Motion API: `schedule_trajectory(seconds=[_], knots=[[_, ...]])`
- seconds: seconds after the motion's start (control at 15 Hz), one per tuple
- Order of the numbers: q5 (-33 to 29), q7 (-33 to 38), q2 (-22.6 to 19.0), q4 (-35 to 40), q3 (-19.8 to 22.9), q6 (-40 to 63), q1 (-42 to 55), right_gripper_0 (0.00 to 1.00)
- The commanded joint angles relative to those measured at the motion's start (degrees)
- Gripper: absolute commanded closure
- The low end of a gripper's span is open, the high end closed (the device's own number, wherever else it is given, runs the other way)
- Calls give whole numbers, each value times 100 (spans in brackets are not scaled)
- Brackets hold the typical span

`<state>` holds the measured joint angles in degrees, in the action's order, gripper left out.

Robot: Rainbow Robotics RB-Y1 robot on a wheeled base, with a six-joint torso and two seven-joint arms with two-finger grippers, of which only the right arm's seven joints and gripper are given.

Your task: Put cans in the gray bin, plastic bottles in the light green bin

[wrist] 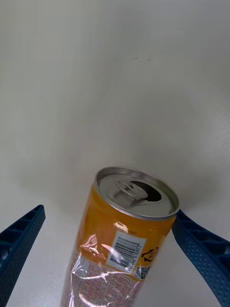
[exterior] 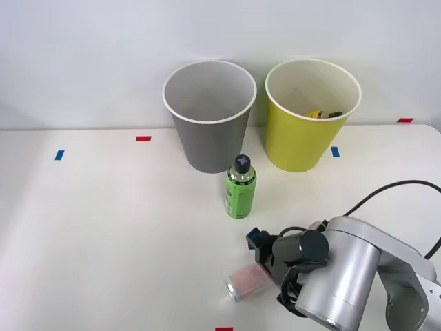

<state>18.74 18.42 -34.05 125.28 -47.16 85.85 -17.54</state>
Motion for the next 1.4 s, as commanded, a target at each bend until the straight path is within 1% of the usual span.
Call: schedule_trajectory(seconds=[0.07,0.27,0.4,0.47,0.53,0.6,0.67,0.8,1.0,1.13,1.33,1.4], knots=[[-2,-75,12,-4,-3,2,5,0],[-72,-181,30,-4,-12,2,31,0],[-266,-532,12,-4,-109,2,84,43],[-529,-770,-31,-4,-232,2,154,66],[-652,-910,-58,-4,-285,-7,207,74],[-679,-1033,-58,5,-293,2,233,80],[-723,-1068,-58,58,-285,2,269,83],[-819,-1068,-67,190,-285,-7,339,87],[-828,-1068,-163,374,-285,2,409,87],[-986,-1095,-190,497,-285,-7,409,88],[-1892,-1218,-330,805,-285,-385,611,88],[-2419,-1543,-427,893,-276,-684,761,88]])
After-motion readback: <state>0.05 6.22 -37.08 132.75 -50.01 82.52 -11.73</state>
